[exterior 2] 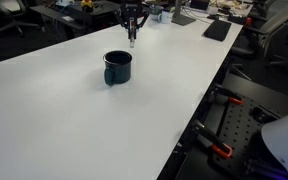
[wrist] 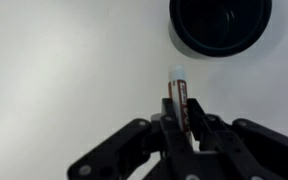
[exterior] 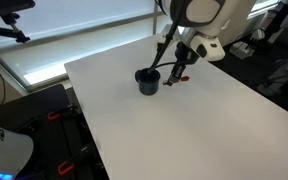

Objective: Remove the red marker from the mug.

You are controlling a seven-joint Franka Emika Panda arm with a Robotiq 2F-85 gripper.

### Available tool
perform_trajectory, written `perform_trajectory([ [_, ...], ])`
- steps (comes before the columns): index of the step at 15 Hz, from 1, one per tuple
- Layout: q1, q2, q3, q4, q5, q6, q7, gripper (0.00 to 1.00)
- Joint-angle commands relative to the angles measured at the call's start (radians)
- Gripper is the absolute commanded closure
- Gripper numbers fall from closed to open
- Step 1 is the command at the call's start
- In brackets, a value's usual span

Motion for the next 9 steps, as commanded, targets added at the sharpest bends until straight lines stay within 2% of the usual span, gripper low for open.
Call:
perform_trajectory([
  [1,-0.010,0.094,-0.002,0.086,0.034,-0.050,0.049,0.95],
  [9,-0.067,0.276,-0.007,0.227,0.143,-0.058,0.166,0.95],
])
